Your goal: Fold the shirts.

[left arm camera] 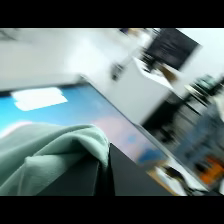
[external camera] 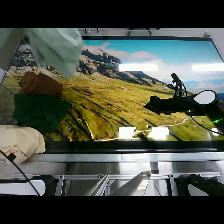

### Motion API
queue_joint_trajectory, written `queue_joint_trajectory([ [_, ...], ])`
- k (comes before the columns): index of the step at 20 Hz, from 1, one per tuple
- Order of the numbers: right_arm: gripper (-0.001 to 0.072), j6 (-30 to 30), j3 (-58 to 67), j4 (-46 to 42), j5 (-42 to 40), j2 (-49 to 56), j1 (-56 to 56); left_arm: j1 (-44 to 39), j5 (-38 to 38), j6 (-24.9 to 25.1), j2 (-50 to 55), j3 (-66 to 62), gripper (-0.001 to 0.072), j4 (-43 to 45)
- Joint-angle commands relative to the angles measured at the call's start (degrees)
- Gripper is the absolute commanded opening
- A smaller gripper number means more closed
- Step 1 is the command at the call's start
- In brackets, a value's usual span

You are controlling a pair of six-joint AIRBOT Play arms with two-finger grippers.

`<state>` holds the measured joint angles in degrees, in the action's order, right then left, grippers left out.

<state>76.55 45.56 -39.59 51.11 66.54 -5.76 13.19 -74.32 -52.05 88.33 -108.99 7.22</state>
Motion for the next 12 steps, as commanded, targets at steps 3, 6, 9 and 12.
queue_joint_trajectory([
  [3, 0.0016, -0.1, 0.0, 0.0, -1.2, 0.0, 0.0, -11.5, -0.9, -6.6, -6.6, 13.8, 0.0028, 13.2],
  [6, 0.0016, -0.1, 0.0, 0.0, -1.1, -0.1, 0.0, -16.3, 1.2, -7.0, -5.4, 20.7, 0.0286, 20.7],
  [9, 0.0024, -0.4, 0.5, -0.2, 6.1, -0.2, 1.3, -17.5, 0.3, -7.0, -2.8, 23.7, 0.0345, 20.8],
  [12, 0.0406, -3.3, 0.6, -0.3, 11.6, -0.1, 5.2, -14.9, -4.4, -10.1, -1.1, 23.6, 0.0345, 24.1],
])
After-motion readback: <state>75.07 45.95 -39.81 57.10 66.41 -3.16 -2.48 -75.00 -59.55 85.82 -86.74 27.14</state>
